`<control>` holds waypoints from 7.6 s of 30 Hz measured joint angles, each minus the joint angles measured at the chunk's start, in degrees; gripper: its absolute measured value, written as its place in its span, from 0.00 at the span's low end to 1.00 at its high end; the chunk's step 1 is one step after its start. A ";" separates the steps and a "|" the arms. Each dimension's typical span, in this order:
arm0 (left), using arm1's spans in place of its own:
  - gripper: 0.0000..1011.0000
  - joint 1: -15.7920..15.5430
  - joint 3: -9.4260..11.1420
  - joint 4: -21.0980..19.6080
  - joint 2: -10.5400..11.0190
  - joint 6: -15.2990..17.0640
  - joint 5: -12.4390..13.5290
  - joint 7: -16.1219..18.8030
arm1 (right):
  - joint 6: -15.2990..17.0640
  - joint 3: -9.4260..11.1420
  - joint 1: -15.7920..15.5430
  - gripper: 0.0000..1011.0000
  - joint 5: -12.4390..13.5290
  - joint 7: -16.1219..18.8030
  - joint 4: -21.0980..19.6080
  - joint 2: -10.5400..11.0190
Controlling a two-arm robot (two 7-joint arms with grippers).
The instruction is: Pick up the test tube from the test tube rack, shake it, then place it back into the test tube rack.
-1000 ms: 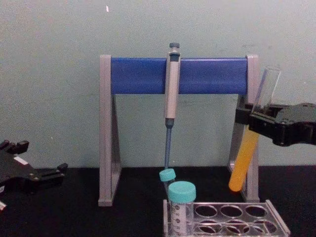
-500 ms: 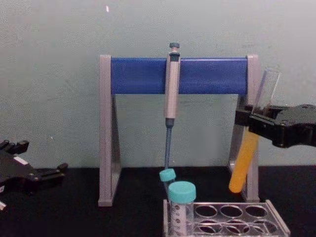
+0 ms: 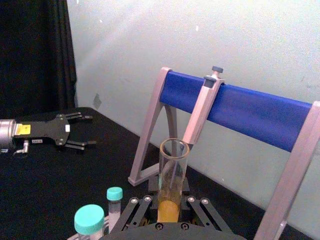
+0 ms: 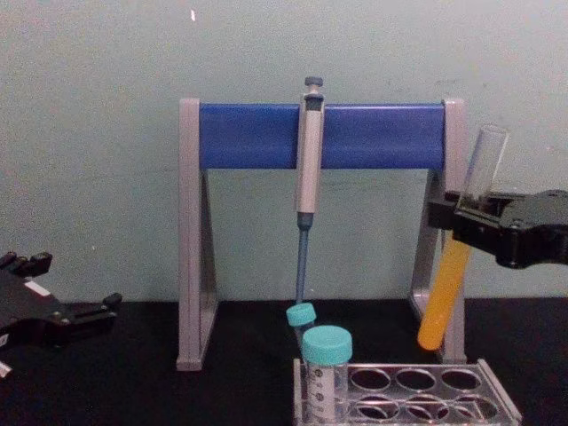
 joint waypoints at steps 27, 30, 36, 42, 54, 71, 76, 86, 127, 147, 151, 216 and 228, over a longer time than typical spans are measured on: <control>0.99 0.00 0.00 0.00 0.00 0.00 0.00 0.00 | -1.18 1.05 -2.16 0.23 0.38 0.79 -0.14 2.29; 0.99 0.00 0.00 0.00 0.00 0.00 0.00 0.00 | -1.23 0.98 -2.32 0.23 0.09 0.81 -0.01 2.38; 0.99 0.00 0.00 0.00 0.00 0.00 0.00 0.00 | -1.26 0.88 -2.49 0.23 -0.21 0.81 0.27 2.36; 0.99 0.00 0.00 0.00 0.00 0.00 0.00 0.00 | -1.38 0.80 -2.60 0.23 -0.39 0.89 0.74 2.25; 0.99 0.00 0.00 0.00 0.00 0.00 0.00 0.00 | -2.00 0.59 -3.03 0.23 -0.70 1.16 2.15 1.74; 0.99 0.00 0.00 0.00 0.00 0.00 0.00 0.00 | -1.56 -0.38 -1.97 0.23 -0.70 1.84 4.39 0.98; 0.99 0.00 0.00 0.00 0.00 0.00 0.00 0.00 | -1.16 -0.72 -1.71 0.23 -0.81 1.87 5.02 0.82; 0.99 0.00 0.00 0.00 0.00 0.00 0.00 0.00 | -0.81 -1.21 -1.27 0.23 -1.21 1.82 5.99 0.47; 0.99 0.00 0.00 0.00 0.00 0.00 0.00 0.00 | -0.22 -1.78 -0.86 0.37 -1.67 1.91 7.40 0.16; 0.99 0.00 0.00 0.00 0.00 0.00 0.00 0.00 | -0.42 -0.92 -2.10 0.95 -1.07 1.21 6.09 0.24; 0.99 0.00 0.00 0.00 0.00 0.00 0.00 0.00 | -0.22 -0.03 -3.19 0.99 -0.46 0.11 5.14 0.15; 0.99 0.00 0.00 0.01 0.00 0.00 0.00 0.00 | -1.76 8.08 -0.65 0.99 -8.82 -15.13 13.61 -8.47; 0.99 0.00 0.00 0.00 0.00 0.00 0.00 0.00 | -2.02 8.43 -0.70 0.99 -10.83 -14.14 14.84 -9.53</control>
